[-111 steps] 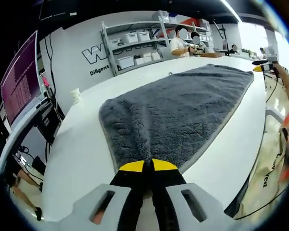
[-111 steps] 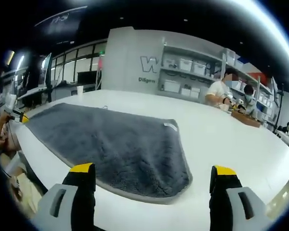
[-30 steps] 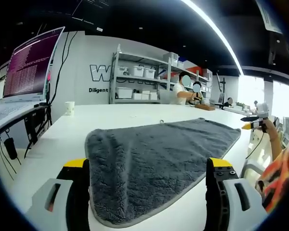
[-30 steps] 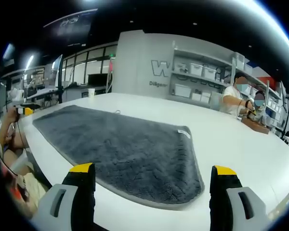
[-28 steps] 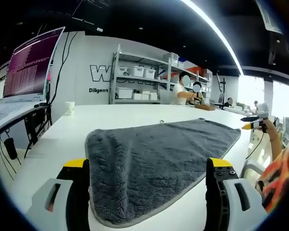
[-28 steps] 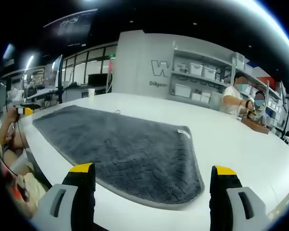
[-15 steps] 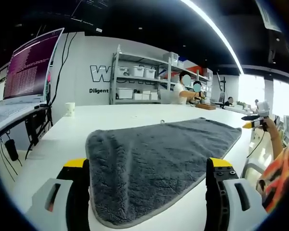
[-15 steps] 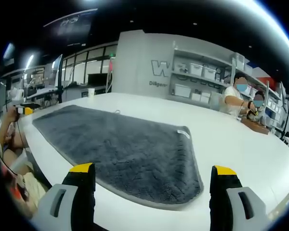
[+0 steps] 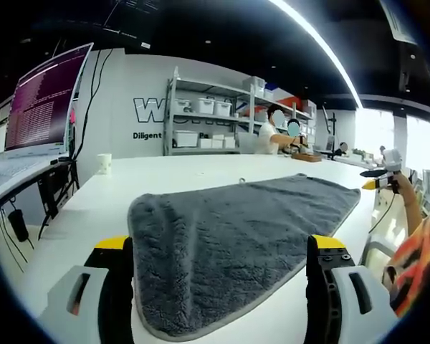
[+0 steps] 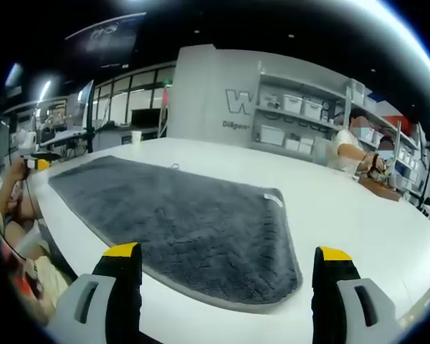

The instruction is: Open the folded towel by lifting each exposed corner and separating the folded layers until the towel lies flat within the target outline without major curled edges

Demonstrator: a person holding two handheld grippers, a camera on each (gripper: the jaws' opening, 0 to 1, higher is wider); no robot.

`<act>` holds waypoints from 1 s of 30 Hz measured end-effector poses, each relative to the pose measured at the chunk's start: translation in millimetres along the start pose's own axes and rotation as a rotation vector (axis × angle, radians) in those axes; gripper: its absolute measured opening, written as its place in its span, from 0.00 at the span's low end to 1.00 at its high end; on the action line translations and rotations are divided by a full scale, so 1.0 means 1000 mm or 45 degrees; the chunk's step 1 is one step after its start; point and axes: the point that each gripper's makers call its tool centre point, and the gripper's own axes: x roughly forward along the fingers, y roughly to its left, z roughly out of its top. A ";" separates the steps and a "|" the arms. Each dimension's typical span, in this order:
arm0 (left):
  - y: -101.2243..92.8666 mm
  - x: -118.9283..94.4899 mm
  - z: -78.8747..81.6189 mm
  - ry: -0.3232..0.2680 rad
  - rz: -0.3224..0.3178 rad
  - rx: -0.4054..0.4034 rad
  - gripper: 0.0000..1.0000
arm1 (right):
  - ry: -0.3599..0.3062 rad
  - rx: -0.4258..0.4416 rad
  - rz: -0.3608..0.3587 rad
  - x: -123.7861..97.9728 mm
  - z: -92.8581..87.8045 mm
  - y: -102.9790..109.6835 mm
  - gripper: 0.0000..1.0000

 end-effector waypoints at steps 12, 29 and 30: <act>0.001 0.001 0.001 0.000 -0.002 0.002 1.00 | 0.000 -0.006 0.006 0.001 0.001 0.002 0.99; -0.005 0.000 0.011 -0.015 -0.012 0.026 1.00 | -0.011 -0.007 -0.007 -0.003 0.002 -0.002 0.99; -0.005 0.001 0.011 -0.015 -0.013 0.027 1.00 | -0.011 -0.008 -0.007 -0.003 0.002 -0.002 0.99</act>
